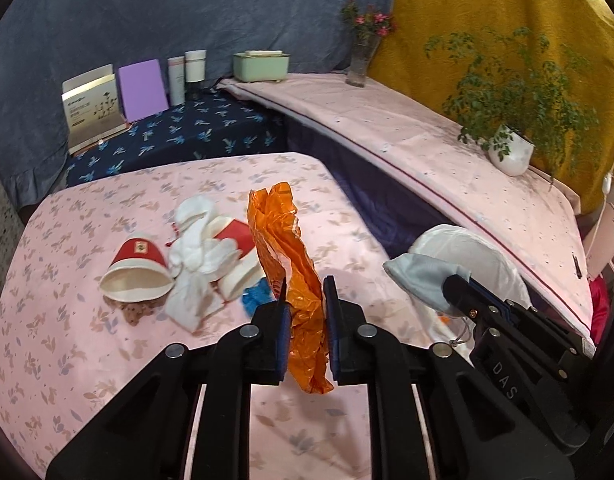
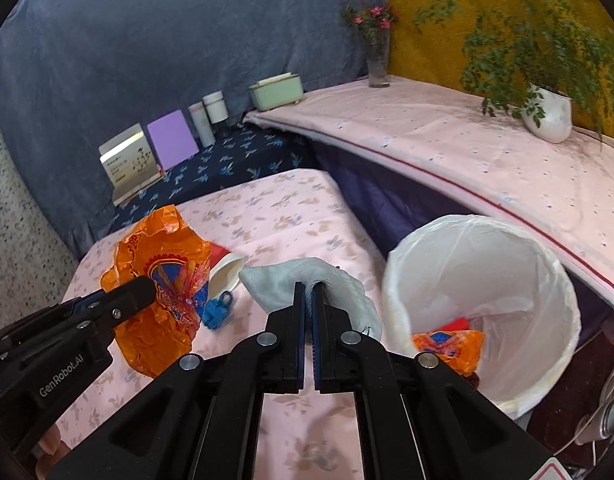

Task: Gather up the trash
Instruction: 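Grasp the grey pouch with the right gripper and carry it toward the wastebasket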

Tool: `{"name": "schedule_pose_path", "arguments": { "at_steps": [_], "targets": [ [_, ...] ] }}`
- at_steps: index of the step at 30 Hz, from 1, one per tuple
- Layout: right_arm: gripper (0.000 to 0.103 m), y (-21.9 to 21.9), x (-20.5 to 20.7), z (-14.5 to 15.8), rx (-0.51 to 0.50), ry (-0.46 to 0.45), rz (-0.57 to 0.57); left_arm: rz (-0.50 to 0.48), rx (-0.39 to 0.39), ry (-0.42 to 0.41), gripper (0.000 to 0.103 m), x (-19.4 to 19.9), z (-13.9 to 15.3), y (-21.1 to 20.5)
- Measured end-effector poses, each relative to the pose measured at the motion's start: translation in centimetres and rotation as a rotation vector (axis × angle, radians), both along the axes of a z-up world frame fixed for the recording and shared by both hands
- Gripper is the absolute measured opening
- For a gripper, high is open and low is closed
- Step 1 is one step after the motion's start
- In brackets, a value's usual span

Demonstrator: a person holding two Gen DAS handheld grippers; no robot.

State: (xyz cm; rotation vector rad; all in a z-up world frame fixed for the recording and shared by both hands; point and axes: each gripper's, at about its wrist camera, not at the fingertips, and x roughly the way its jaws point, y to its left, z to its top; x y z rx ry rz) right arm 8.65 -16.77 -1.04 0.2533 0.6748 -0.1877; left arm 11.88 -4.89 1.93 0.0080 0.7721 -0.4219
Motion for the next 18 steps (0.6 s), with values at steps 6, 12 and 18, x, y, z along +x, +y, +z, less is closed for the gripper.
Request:
{"name": "schedule_pose_path", "arguments": {
  "at_steps": [6,12,18],
  "targets": [
    [0.003,-3.9,-2.1,0.7,0.009,-0.024,-0.084,-0.065,-0.005,-0.006,0.014,-0.5,0.5,-3.3],
    [0.003,-7.9,-4.0,0.3,0.022,-0.027,-0.167,-0.159,0.004,-0.008,0.014,-1.1,0.4,-7.8],
    [0.003,-11.4,-5.4,-0.3,0.033,-0.023,-0.244,-0.280,0.000,-0.003,0.014,-1.7,0.1,-12.5]
  ]
}}
